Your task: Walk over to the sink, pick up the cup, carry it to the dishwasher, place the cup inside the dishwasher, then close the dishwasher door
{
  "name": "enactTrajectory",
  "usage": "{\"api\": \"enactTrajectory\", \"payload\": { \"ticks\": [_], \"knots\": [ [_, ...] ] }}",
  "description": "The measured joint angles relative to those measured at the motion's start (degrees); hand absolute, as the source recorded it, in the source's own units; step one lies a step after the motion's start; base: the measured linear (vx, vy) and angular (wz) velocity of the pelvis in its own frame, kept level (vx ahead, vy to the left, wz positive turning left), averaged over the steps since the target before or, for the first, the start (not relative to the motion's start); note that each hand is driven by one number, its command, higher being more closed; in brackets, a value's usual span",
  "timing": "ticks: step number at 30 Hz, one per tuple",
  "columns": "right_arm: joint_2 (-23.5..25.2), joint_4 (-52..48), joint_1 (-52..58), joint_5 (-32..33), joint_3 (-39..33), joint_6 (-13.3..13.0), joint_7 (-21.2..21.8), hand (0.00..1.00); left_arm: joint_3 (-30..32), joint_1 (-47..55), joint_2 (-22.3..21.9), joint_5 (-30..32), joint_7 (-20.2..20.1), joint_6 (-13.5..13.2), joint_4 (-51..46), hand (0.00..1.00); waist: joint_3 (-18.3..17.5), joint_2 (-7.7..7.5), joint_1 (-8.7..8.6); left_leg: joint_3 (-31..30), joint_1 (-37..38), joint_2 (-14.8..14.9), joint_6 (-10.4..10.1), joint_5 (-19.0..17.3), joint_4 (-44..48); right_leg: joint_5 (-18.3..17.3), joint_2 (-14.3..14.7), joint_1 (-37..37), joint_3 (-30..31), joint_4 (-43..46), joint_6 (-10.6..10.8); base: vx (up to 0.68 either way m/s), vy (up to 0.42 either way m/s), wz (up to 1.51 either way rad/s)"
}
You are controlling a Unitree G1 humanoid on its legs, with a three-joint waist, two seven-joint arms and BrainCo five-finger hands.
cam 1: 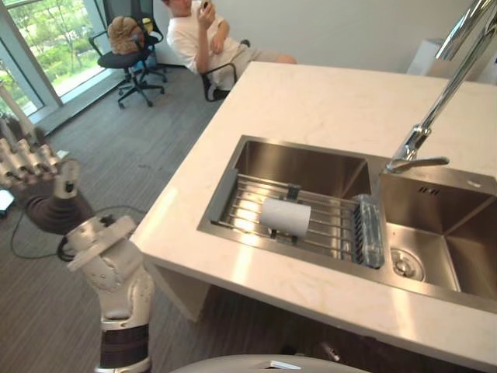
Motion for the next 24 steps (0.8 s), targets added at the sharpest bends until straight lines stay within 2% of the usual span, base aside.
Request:
{"api": "enactTrajectory", "payload": {
  "ticks": [3, 4, 6, 7, 8, 9, 10, 11, 12, 14, 15, 17, 18, 21, 24],
  "knots": [
    [0.9, 0.1, 0.4, 0.0, 0.0, 0.8, 0.0, 0.00, -1.9, -0.1, -0.5, -0.4, -2.3, 2.1, -1.6, 0.00, -0.6, -1.73, -0.11, 0.1, -0.2, -0.4, 0.2, 0.3, 0.0, 2.4, 0.4, 1.3, 0.4, -4.1, -0.1, 0.00, -0.002, -0.13],
    [1.0, 0.1, 0.7, 0.0, 0.1, 1.5, 0.0, 0.00, -3.4, -0.1, -0.4, -4.0, -6.2, 4.5, -1.6, 0.00, -0.8, -2.27, -0.09, 0.2, -0.5, -0.8, 0.2, 0.3, 0.0, 3.8, 0.5, 1.9, 0.5, -6.0, -0.1, -0.03, 0.020, -0.04],
    [1.0, 0.0, 1.1, 0.0, 0.3, 2.8, 0.0, 0.00, -8.8, -0.1, -0.3, -9.8, -14.4, 11.9, -1.3, 0.00, -0.6, -2.97, -0.11, 0.5, -0.8, -1.7, 0.2, 0.2, 0.0, 5.6, 0.2, 2.7, 0.6, -9.3, -0.1, -0.04, 0.034, -0.01],
    [1.0, -0.1, 1.1, 0.0, 0.6, 3.0, 0.0, 0.00, -10.6, -0.1, -0.1, -10.2, -16.3, 13.7, -1.2, 0.00, -0.6, -3.02, -0.15, 0.8, -0.8, -1.8, 0.2, 0.2, 0.0, 5.7, 0.0, 2.7, 0.6, -9.3, -0.1, -0.07, 0.052, -0.01],
    [0.9, -0.3, 1.2, 0.0, 0.9, 3.2, 0.0, 0.00, -15.3, -0.5, 0.3, -9.1, -20.2, 17.2, -0.6, 0.00, -0.6, -2.94, -0.36, 1.5, -0.7, -1.8, 0.2, -0.6, 0.0, 6.0, -0.1, 2.7, 0.8, -9.3, 0.0, -0.07, 0.075, 0.01],
    [0.8, -0.6, 1.2, 0.0, 1.2, 3.5, 0.1, 0.00, -17.8, -0.9, 0.6, -7.6, -21.9, 18.5, 0.0, 0.00, -0.6, -2.76, -0.44, 1.7, -0.7, -1.6, 0.1, -1.3, 0.1, 6.1, 0.0, 2.7, 0.8, -9.3, 0.1, -0.06, 0.080, 0.01],
    [0.6, -0.9, 1.2, 0.0, 1.3, 3.9, 0.1, 0.00, -23.2, -2.4, 1.2, -4.5, -24.4, 20.7, 1.7, 0.00, -0.6, -2.44, -0.52, 2.0, -0.8, -1.1, -0.3, -3.0, 0.0, 6.5, 0.4, 2.5, 0.9, -9.3, -0.1, -0.08, 0.079, -0.18],
    [0.8, -1.5, 1.2, 0.0, 1.9, 4.1, 0.1, 0.00, -27.5, -3.2, 2.2, 0.2, -26.1, 22.6, 3.0, 0.00, -0.6, -2.87, -0.42, 3.2, -1.1, -1.3, -0.1, -3.3, 0.2, 7.0, 0.3, 2.0, 1.8, -9.3, 0.0, -0.12, 0.045, -0.29],
    [0.8, -2.0, 1.3, 0.0, 2.7, 4.1, 0.1, 0.00, -29.0, -3.4, 2.6, 2.0, -26.9, 23.3, 3.4, 0.00, -0.6, -3.03, -0.51, 3.6, -1.1, -1.4, 0.0, -3.8, 0.4, 7.2, 0.3, 1.8, 2.3, -9.3, -0.1, -0.13, 0.037, -0.47],
    [0.8, -3.7, 2.0, 0.2, 3.5, 4.2, 0.1, 0.00, -32.2, -4.1, 3.5, 7.0, -28.1, 26.8, 4.6, 0.00, -0.9, -3.19, -1.43, 5.2, -1.4, -1.8, 0.6, -4.7, 1.4, 7.4, 0.1, 0.9, 3.8, -9.3, -0.3, -0.07, 0.035, -0.43],
    [0.8, -4.3, 2.2, 0.3, 3.5, 4.2, 0.1, 0.00, -33.2, -5.0, 4.0, 8.1, -28.1, 27.4, 5.2, 0.00, -1.0, -3.13, -1.51, 5.5, -1.4, -1.9, 0.6, -4.7, 1.4, 7.4, 0.1, 0.8, 3.8, -9.3, -0.3, -0.02, 0.032, -0.21],
    [0.8, -4.6, 3.5, 1.4, 4.3, 4.2, -0.1, 0.00, -37.3, -8.0, 6.5, 12.8, -27.2, 30.9, 6.9, 0.00, -1.1, -2.98, -2.11, 6.2, -1.5, -2.1, 0.6, -4.7, 1.3, 8.2, 0.1, 0.2, 4.5, -9.3, -0.3, 0.00, 0.020, -0.12],
    [0.5, -4.5, 3.8, 1.7, 5.0, 4.2, -0.2, 0.00, -38.0, -8.5, 6.9, 13.6, -26.7, 31.6, 7.3, 0.00, -1.1, -2.84, -2.21, 6.4, -1.6, -2.1, 0.6, -4.7, 1.2, 8.4, 0.1, -0.1, 5.0, -9.3, -0.3, 0.02, 0.022, -0.23],
    [0.0, -4.6, 3.9, 2.8, 5.6, 3.9, -0.6, 0.00, -39.4, -10.4, 8.7, 18.3, -22.7, 35.3, 9.2, 0.00, -1.2, -2.09, -3.06, 8.1, -1.9, -2.2, 0.1, -4.5, 1.2, 9.5, 0.5, -1.6, 7.0, -9.3, 0.0, 0.05, 0.015, -0.31],
    [-0.1, -4.7, 4.1, 3.1, 6.3, 3.6, -2.4, 0.00, -38.9, -12.2, 11.1, 22.7, -17.7, 36.9, 10.4, 0.00, -1.0, -1.96, -3.92, 10.4, -0.5, -2.6, 0.1, -4.6, 1.4, 10.0, 1.1, -2.2, 9.4, -8.9, -0.1, 0.06, 0.015, -0.46]
  ]
}}
